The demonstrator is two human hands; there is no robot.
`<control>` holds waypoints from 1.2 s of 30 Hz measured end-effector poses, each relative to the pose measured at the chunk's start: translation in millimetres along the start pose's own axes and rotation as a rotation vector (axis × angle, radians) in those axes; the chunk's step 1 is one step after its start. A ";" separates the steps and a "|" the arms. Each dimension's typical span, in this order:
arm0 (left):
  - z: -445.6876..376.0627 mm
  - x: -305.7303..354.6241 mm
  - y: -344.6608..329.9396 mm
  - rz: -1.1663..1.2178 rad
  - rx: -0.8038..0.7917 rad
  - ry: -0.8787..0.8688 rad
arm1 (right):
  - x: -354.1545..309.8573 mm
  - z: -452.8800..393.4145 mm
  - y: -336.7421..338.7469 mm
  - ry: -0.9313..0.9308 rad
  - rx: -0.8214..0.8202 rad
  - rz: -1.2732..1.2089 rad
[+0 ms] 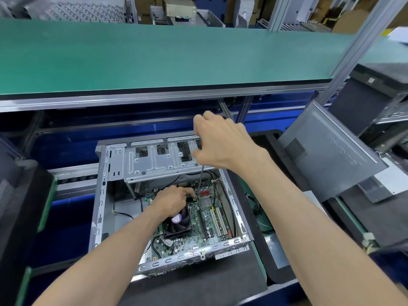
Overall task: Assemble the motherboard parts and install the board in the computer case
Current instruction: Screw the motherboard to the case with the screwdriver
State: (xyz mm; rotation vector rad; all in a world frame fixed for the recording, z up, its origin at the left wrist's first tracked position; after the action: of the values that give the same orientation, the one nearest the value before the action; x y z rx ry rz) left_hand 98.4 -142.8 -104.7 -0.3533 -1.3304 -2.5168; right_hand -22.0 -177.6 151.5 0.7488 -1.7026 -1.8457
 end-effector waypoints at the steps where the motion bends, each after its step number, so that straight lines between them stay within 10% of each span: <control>1: -0.2 -0.3 -0.5 0.004 -0.002 0.003 | -0.1 -0.1 -0.4 0.032 -0.040 -0.057; 36: -0.6 -1.9 -0.4 0.049 0.025 0.008 | 8.4 -1.8 0.0 -0.047 0.042 0.094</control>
State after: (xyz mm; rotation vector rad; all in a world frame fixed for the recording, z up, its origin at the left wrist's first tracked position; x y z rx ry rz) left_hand 100.1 -142.8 -106.0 -0.3652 -1.3332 -2.4569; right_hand -26.8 -184.7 151.0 0.6348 -1.7808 -1.7812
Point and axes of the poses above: each hand's wrist, its own z-axis away from the middle knuckle, its own y-axis out of the back of the hand, x = y × z, the point moved 4 cm from there along -z, towards the middle knuckle, and after that the axes turned 13 degrees about -x, right-handed, at the moved point
